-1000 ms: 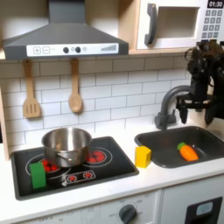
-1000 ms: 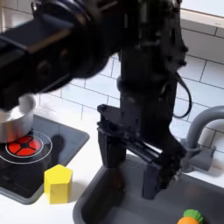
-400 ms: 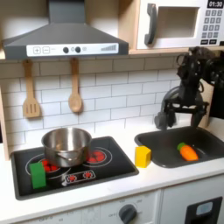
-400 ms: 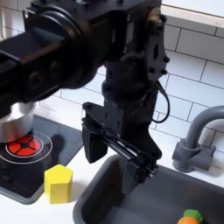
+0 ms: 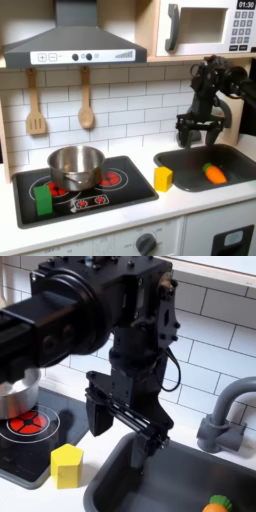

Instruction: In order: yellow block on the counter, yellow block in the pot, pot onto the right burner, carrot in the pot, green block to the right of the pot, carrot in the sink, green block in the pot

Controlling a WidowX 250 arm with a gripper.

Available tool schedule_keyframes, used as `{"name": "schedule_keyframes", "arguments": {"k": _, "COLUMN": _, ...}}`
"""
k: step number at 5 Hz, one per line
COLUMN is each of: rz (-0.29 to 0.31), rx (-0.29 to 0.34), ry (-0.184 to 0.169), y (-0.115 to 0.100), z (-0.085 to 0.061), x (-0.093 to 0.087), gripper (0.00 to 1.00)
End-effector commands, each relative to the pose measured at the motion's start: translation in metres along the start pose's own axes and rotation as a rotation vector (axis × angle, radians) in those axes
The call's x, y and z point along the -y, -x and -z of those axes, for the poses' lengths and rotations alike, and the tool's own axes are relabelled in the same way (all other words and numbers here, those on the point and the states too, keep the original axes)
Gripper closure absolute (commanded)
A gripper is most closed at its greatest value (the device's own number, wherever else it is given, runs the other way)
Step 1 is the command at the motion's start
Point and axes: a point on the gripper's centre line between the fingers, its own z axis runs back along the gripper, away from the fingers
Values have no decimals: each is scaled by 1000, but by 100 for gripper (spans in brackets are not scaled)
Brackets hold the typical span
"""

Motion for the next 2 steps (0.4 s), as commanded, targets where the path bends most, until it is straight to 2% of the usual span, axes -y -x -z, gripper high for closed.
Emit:
{"name": "schedule_keyframes", "arguments": {"k": 1, "rz": -100, "rx": -5, "ry": -19, "y": -9, "z": 7, "x": -35, "gripper": 0}}
{"name": "schedule_keyframes", "arguments": {"k": 2, "rz": -141, "rx": -10, "ry": -22, "y": -8, "z": 12, "x": -50, "gripper": 0}}
